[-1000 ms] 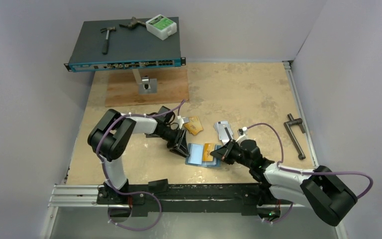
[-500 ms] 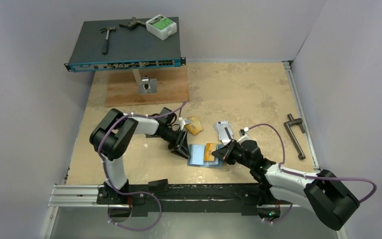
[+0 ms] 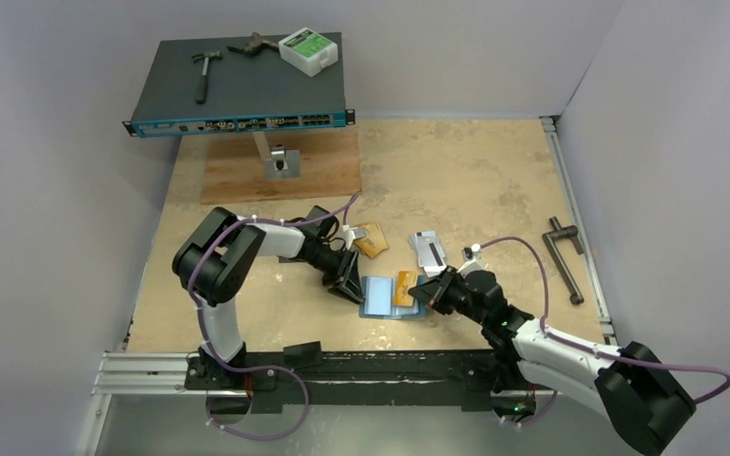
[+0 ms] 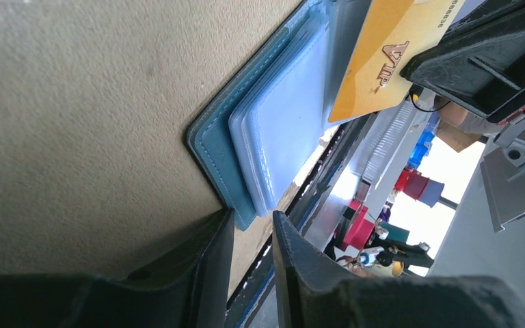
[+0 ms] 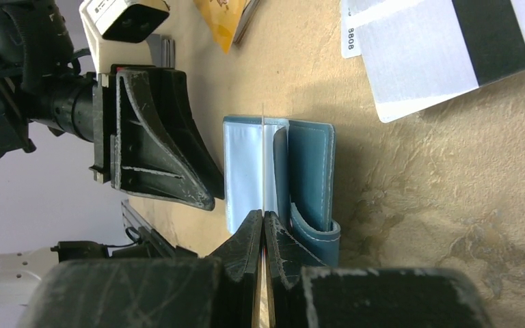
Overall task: Put the credit cards into the card holder
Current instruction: Insert the credit card into the card holder.
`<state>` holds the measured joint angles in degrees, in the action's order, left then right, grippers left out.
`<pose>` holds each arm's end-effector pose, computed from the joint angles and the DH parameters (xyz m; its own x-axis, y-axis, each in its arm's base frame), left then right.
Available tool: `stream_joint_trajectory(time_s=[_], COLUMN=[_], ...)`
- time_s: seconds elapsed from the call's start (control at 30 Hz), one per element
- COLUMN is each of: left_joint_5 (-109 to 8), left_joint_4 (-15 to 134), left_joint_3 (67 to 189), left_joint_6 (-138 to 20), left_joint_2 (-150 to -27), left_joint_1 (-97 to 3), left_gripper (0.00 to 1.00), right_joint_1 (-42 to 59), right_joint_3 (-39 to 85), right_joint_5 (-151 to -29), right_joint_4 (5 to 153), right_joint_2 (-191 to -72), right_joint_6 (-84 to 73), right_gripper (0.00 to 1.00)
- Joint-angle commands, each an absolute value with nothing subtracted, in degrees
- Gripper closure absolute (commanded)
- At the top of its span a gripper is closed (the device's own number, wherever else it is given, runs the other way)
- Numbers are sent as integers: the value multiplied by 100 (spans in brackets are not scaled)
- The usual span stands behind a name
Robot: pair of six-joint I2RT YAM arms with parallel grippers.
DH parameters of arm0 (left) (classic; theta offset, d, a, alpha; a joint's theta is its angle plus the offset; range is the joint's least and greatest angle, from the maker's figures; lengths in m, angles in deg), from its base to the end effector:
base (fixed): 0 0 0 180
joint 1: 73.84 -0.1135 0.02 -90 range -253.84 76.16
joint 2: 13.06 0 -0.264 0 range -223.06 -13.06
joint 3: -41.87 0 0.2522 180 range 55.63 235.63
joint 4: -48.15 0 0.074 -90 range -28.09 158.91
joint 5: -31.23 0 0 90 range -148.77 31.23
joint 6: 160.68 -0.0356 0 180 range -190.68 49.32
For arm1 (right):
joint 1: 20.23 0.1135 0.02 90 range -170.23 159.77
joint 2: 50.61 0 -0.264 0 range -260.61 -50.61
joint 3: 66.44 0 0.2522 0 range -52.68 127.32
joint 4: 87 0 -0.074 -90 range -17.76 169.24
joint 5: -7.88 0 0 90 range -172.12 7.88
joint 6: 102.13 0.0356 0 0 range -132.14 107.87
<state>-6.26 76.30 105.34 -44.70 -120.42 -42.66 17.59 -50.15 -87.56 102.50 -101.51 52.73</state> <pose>0.2506 -0.1847 0.0996 -0.9613 0.2701 0.0535 0.1149 0.5700 -0.8136 0.1245 0.1009 0.1287 -0.7564 0.5537 -0.3483 0.0153 0.5473 0.8368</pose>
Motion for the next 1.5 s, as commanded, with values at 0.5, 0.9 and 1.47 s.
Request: stream_joint_trajectory(time_s=[0.5, 0.9, 1.47], left_joint_5=[-946, -904, -868], left_joint_4=[7457, 7448, 7440], left_joint_3=[10564, 10572, 10573], left_joint_6=[-4493, -4475, -4466], left_joint_2=[-12326, -12298, -12255], left_joint_1=[-4234, -4237, -4233], left_gripper=[73, 73, 75], right_joint_1=[1797, 1861, 1854], right_joint_3=[-5506, -5584, -5726], right_joint_5=[-9047, -9128, -9124], right_joint_4=[11751, 11128, 10632], right_joint_2=[-11012, -10730, -10494], right_joint_6=[5419, 5405, 5535], right_gripper=[100, 100, 100])
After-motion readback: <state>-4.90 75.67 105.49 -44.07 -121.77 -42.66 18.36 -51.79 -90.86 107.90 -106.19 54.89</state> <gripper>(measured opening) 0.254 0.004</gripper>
